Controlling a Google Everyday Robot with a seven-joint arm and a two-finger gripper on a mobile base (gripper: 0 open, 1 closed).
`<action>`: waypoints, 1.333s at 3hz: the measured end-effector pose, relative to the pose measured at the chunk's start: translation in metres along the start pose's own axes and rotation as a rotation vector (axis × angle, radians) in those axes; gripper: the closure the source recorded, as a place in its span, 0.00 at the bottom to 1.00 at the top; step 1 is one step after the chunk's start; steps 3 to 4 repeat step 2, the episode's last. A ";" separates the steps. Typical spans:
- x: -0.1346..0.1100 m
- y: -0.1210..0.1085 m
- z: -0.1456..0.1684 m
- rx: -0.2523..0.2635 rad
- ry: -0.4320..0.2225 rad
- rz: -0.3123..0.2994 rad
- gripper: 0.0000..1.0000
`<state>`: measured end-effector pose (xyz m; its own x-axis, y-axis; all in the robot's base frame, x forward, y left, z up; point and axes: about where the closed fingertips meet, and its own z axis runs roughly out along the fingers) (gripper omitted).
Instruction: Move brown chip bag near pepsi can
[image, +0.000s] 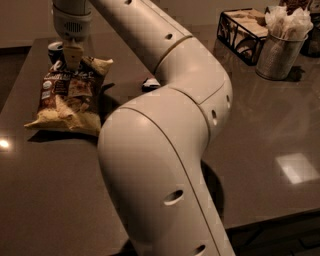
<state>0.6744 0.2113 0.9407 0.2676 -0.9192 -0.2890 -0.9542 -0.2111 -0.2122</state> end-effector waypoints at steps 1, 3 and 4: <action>-0.004 -0.006 0.004 0.020 -0.014 -0.001 0.13; -0.008 -0.011 0.008 0.034 -0.025 -0.001 0.00; -0.008 -0.011 0.008 0.034 -0.025 -0.001 0.00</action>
Offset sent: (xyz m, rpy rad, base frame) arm 0.0050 0.0064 -0.0008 0.0182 -0.0146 -0.0019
